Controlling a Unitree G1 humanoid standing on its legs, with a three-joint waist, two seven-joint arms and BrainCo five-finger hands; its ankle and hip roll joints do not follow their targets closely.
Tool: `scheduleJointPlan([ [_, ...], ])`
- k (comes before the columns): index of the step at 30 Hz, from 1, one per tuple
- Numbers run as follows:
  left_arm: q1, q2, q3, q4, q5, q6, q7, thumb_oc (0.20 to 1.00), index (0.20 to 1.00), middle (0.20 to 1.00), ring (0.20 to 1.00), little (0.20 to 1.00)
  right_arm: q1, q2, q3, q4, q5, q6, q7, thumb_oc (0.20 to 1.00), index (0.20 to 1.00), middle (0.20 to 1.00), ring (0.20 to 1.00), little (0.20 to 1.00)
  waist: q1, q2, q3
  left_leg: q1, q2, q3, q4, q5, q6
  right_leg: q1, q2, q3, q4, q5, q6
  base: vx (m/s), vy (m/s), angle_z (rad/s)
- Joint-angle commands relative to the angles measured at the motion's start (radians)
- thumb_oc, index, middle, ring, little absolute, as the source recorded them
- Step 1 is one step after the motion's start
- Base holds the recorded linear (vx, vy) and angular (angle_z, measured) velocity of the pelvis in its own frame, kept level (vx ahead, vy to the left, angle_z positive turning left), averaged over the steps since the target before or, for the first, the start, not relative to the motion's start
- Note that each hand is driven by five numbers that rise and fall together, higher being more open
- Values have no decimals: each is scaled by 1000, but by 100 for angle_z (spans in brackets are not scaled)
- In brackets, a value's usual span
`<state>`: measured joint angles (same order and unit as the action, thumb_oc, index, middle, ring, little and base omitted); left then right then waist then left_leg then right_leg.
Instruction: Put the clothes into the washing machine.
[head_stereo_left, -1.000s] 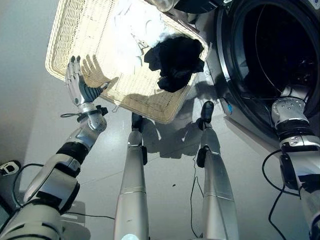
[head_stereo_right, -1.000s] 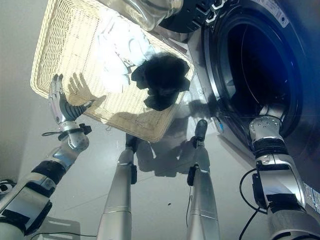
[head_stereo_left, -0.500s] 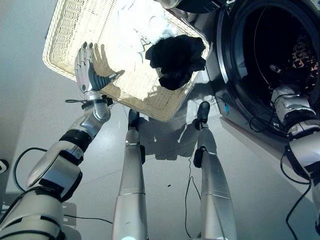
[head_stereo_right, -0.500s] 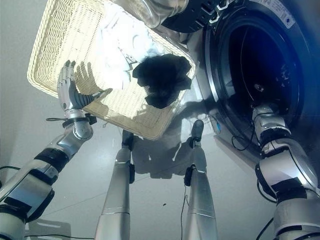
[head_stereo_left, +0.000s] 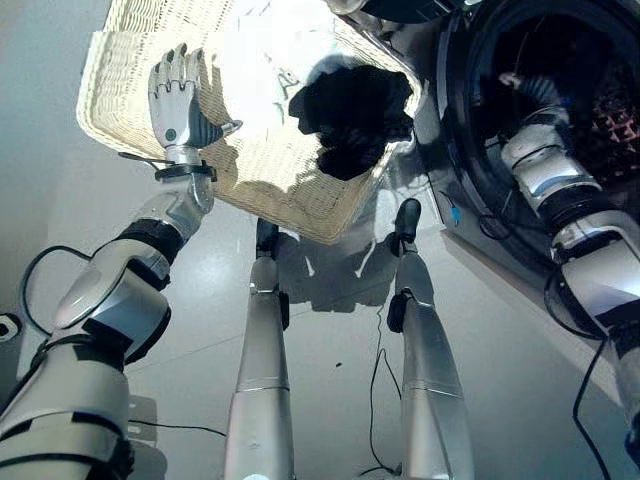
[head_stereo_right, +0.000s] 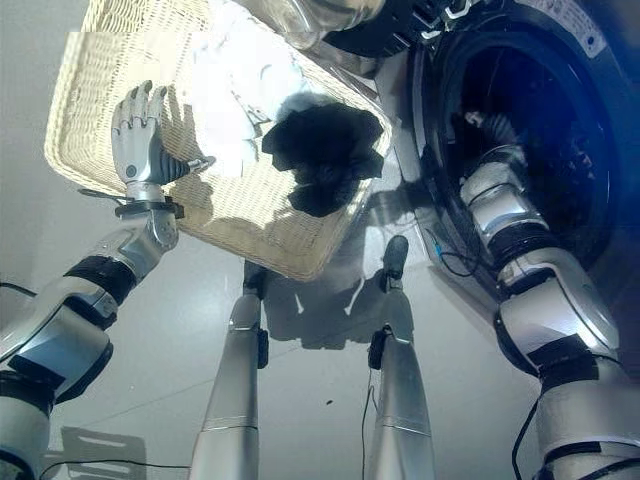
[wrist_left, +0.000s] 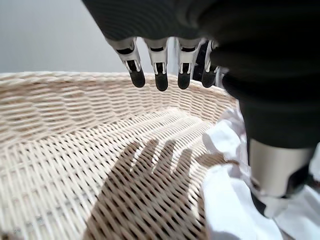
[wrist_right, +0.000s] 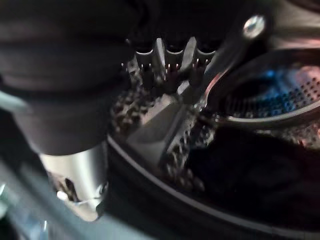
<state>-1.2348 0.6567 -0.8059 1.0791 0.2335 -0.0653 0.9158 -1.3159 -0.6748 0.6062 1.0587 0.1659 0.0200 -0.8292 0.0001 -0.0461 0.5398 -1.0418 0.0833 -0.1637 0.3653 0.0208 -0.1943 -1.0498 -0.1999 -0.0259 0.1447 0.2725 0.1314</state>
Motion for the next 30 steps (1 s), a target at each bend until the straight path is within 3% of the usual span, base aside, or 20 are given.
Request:
scheduleJointPlan([
  [1, -60, -31, 28, 47, 37, -1, 59, 1000, 1000, 1000, 1000, 1000, 43, -40, 23, -64, -56, -54, -38, 1000, 1000, 1000, 1000, 1000, -5, 38, -20, 47, -56, 47, -157, 108, 126, -13, 39, -40, 101, -71, 23, -15, 50, -2],
  [6, -103, -65, 20, 60, 54, 0, 91, 1000, 1000, 1000, 1000, 1000, 118, 20, -10, -123, -58, -57, -14, 1000, 1000, 1000, 1000, 1000, -31, 28, -20, 33, -52, 60, -158, 107, 121, -34, 50, -24, 107, -74, 19, -6, 42, -4],
  [14, -144, -107, -5, 82, 106, -48, 97, 1000, 1000, 1000, 1000, 1000, 208, 87, -36, -175, -46, -72, 21, 1000, 1000, 1000, 1000, 1000, -66, 5, -20, 15, -45, 75, -152, 104, 118, -58, 69, -4, 110, -70, 14, 0, 13, -1],
  [21, -182, -121, -18, 119, 82, -10, 194, 1000, 1000, 1000, 1000, 1000, 241, 121, -35, -172, -71, -113, 44, 1000, 1000, 1000, 1000, 1000, -87, -6, -20, -2, -42, 82, -145, 104, 116, -76, 83, 14, 113, -70, 10, 4, 20, -3],
  [28, -193, -134, -24, 143, 83, 52, 137, 1000, 1000, 1000, 1000, 1000, 253, 134, -29, -217, -89, -112, 44, 1000, 1000, 1000, 1000, 1000, -97, -15, -20, -12, -42, 82, -136, 105, 112, -81, 86, 20, 113, -68, 9, 2, 2, -1],
  [30, -198, -130, -37, 160, 68, 99, 91, 1000, 1000, 1000, 1000, 1000, 252, 135, -22, -241, -95, -112, 38, 1000, 1000, 1000, 1000, 1000, -101, -17, -20, -19, -41, 82, -132, 107, 110, -90, 88, 24, 117, -68, 7, 0, 0, 0],
])
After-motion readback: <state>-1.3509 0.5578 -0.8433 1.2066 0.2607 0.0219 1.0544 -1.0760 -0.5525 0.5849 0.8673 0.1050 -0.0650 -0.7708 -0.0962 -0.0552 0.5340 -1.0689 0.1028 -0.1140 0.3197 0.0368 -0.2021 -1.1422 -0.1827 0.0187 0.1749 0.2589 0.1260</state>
